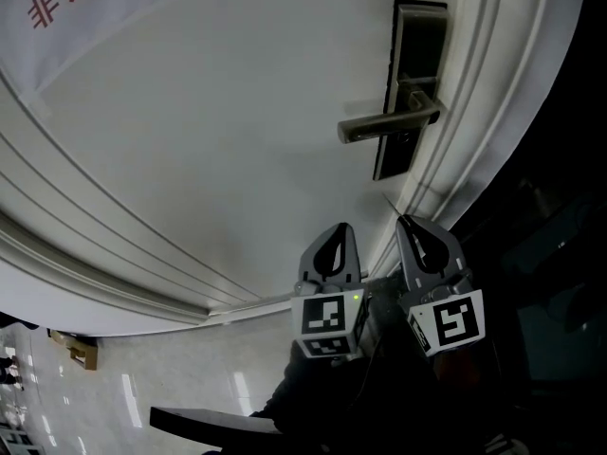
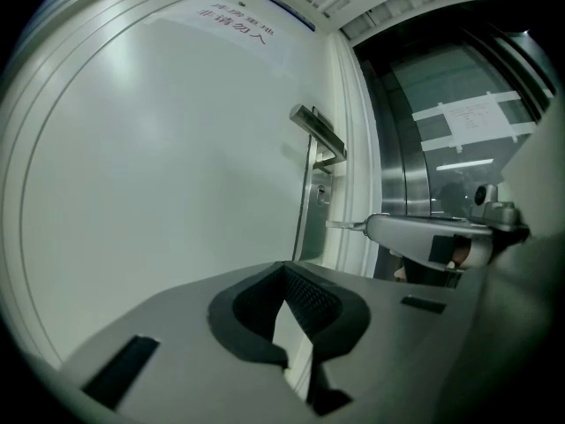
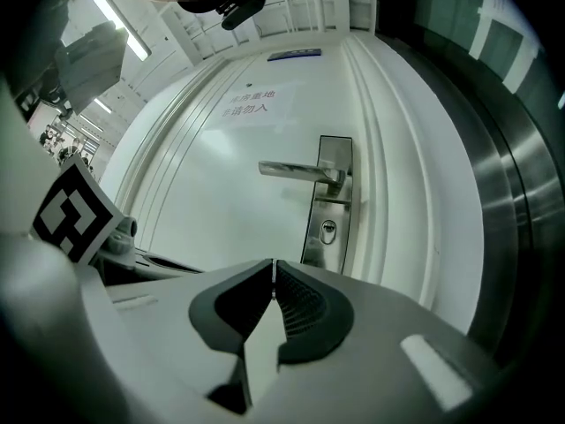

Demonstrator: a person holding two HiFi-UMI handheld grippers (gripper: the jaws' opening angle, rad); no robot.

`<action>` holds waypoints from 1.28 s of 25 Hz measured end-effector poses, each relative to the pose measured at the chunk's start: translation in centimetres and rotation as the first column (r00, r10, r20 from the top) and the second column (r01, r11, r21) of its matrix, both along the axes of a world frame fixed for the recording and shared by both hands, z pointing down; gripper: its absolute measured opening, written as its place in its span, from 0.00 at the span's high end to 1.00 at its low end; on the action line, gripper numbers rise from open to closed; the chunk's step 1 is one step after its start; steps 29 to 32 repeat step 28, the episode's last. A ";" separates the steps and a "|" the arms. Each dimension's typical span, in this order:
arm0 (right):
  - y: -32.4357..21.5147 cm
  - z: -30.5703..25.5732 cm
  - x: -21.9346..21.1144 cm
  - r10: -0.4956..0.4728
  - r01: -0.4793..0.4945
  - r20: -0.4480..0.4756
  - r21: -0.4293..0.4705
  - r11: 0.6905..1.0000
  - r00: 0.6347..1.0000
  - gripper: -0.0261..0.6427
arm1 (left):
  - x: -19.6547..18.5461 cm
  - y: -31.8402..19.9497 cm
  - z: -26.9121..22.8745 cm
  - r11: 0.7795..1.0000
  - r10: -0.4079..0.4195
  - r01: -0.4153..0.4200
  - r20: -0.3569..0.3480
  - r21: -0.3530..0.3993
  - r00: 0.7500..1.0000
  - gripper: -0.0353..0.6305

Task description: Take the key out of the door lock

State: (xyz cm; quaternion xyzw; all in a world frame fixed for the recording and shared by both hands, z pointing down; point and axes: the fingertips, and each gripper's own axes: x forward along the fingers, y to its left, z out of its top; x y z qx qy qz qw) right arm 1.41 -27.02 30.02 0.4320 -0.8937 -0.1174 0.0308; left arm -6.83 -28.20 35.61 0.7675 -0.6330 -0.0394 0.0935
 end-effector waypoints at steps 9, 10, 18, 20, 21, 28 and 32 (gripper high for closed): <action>-0.2 -0.2 -0.1 -0.004 0.004 0.003 0.003 1.000 1.000 0.94 | -0.2 -0.1 -0.2 1.000 -0.002 0.002 0.009 -0.007 1.000 0.95; -0.2 -0.2 -0.1 -0.006 0.006 0.003 0.003 1.000 1.000 0.94 | -0.2 -0.1 -0.2 1.000 -0.001 0.002 0.010 -0.008 1.000 0.95; 0.0 -0.3 0.1 -0.013 0.013 0.005 0.002 1.000 1.000 0.94 | 0.1 -0.2 -0.2 1.000 0.004 -0.003 0.011 -0.012 1.000 0.95; 0.0 -0.3 0.1 -0.015 0.015 0.004 0.002 1.000 1.000 0.94 | 0.1 -0.2 -0.1 1.000 0.005 -0.004 0.010 -0.013 1.000 0.95; 0.1 -0.3 0.2 -0.015 0.015 0.004 0.002 1.000 1.000 0.94 | 0.2 -0.2 -0.1 1.000 0.005 -0.005 0.010 -0.012 1.000 0.95; 0.1 -0.2 -0.1 -0.022 0.022 0.003 0.001 1.000 1.000 0.94 | 0.1 -0.2 -0.3 1.000 0.002 -0.002 0.003 -0.007 1.000 0.95; 0.1 -0.2 -0.1 -0.022 0.022 0.003 0.001 1.000 1.000 0.94 | 0.1 -0.2 -0.3 1.000 0.002 -0.002 0.003 -0.007 1.000 0.95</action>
